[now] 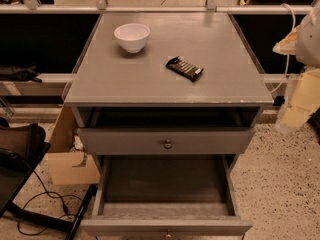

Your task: Place rxbar chocolate into middle drawer

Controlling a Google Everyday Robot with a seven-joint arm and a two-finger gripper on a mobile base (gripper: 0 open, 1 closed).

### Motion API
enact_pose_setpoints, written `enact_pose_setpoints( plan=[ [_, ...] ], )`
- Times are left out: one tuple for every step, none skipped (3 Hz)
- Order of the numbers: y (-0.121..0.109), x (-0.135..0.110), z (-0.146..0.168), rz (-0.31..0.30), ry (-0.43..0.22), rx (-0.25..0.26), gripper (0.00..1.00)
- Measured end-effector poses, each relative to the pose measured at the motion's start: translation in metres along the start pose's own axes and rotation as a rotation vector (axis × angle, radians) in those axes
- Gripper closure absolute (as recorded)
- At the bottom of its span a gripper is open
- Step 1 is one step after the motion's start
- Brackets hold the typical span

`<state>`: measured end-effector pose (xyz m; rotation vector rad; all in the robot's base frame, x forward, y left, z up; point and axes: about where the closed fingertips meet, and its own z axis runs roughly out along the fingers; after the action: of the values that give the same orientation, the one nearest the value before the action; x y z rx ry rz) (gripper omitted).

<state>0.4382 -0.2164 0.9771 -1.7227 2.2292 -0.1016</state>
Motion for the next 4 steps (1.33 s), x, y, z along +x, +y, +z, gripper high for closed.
enact_pose_setpoints(
  plan=[
    [-0.009,-0.003,0.002,0.014,-0.037,0.019,0.00],
    [-0.040,-0.023,0.035,0.054,-0.186,0.003,0.00],
    [-0.111,-0.075,0.088,0.116,-0.399,-0.012,0.00],
    [-0.153,-0.106,0.120,0.168,-0.479,-0.026,0.00]
  ],
)
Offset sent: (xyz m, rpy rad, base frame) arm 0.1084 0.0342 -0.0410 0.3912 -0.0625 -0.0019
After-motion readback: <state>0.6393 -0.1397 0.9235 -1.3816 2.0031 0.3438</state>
